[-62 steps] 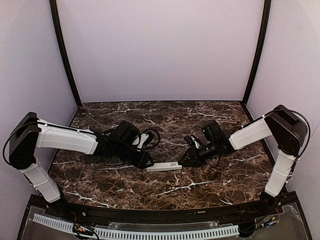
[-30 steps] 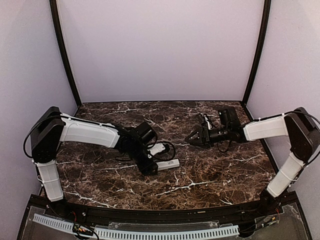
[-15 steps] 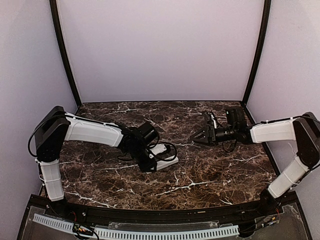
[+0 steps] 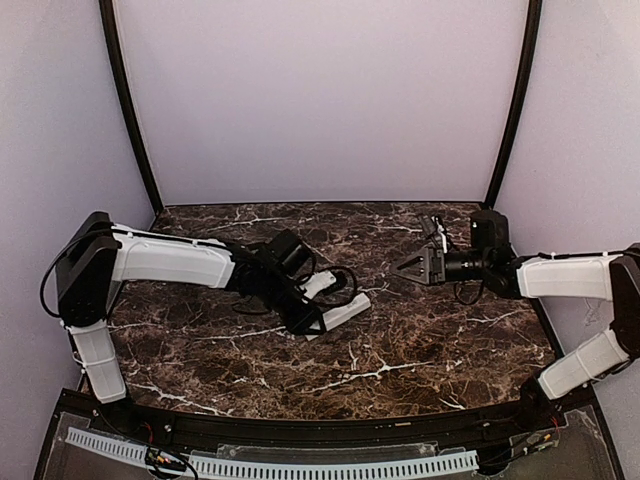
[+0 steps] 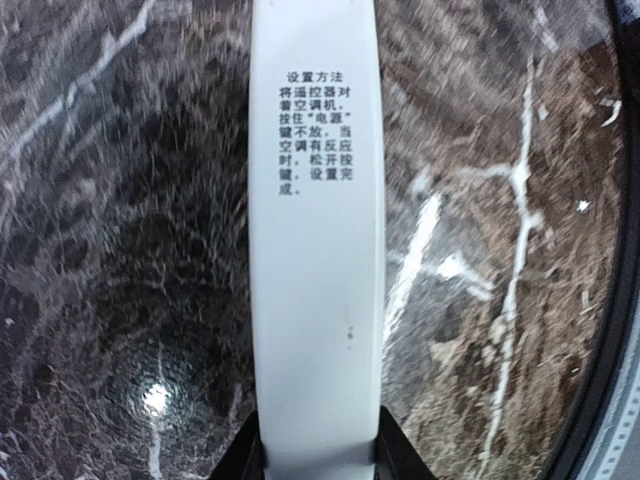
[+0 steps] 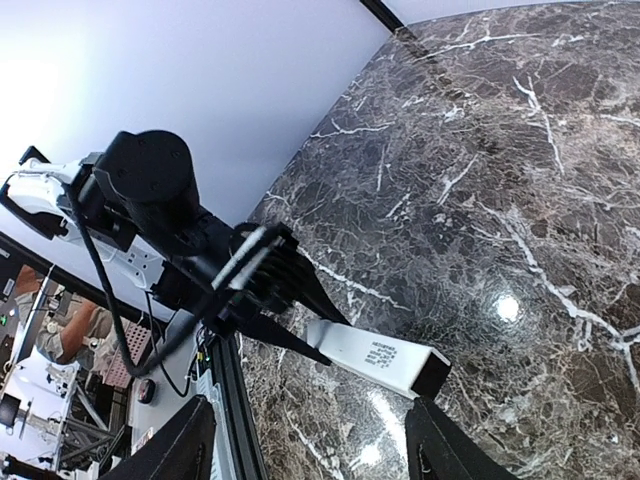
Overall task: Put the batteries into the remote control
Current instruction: Pick up the remote control from the center of the board, then pass from the left arm to the right
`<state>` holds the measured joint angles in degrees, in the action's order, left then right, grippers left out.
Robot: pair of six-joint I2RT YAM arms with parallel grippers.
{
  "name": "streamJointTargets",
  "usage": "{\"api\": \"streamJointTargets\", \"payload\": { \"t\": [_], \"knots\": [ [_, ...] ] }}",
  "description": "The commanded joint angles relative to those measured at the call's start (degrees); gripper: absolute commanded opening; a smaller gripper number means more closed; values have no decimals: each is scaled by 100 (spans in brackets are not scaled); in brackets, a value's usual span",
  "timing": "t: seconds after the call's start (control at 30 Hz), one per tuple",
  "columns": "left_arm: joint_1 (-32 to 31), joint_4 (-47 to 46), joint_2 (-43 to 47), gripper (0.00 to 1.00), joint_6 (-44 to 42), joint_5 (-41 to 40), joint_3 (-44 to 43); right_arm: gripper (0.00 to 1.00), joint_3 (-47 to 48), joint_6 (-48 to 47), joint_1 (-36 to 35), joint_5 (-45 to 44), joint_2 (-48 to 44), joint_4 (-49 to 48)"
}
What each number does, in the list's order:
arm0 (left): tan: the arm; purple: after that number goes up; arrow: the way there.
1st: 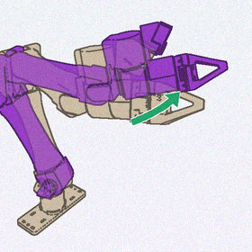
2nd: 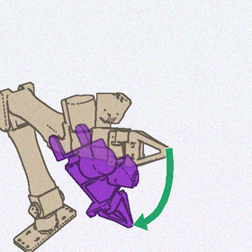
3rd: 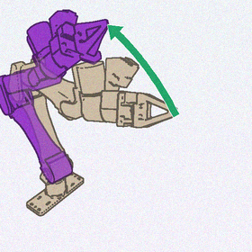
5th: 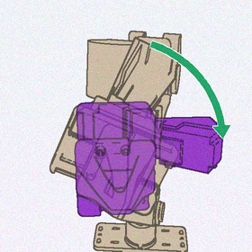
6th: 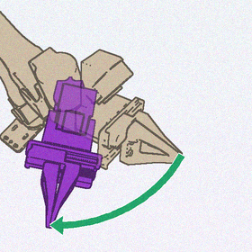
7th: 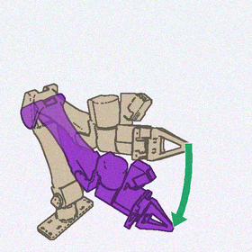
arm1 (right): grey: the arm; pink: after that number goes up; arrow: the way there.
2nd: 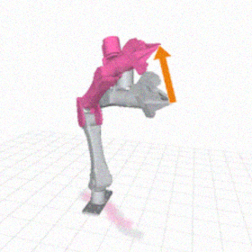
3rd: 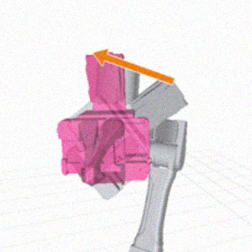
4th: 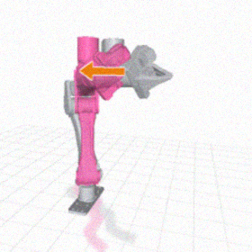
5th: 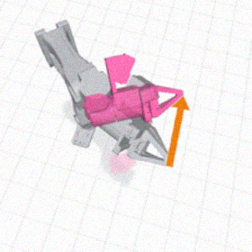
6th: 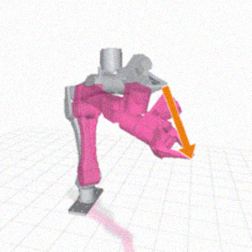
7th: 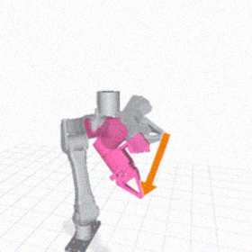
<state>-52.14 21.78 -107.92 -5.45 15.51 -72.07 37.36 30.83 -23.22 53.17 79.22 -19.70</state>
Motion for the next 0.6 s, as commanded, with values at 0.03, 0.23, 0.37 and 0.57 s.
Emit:
{"api": "streamJointTargets", "payload": {
  "t": [0.03, 0.23, 0.37, 0.57],
  "knots": [
    [95, -1149, 1081, 19, 489, 877, 238, 65, -255, 316, 21, 416, -251, -1111],
    [174, -1970, 1468, 19, 1078, 1589, 433, 65, -326, 552, -17, 741, -660, -1893],
    [186, -2586, 1629, 19, 1408, 1897, 594, 65, -154, 500, -142, 824, -775, -1936],
    [195, -3309, 1725, 19, 1870, 2313, 850, 63, 118, 523, -460, 873, -397, -2187]
  ]
}}
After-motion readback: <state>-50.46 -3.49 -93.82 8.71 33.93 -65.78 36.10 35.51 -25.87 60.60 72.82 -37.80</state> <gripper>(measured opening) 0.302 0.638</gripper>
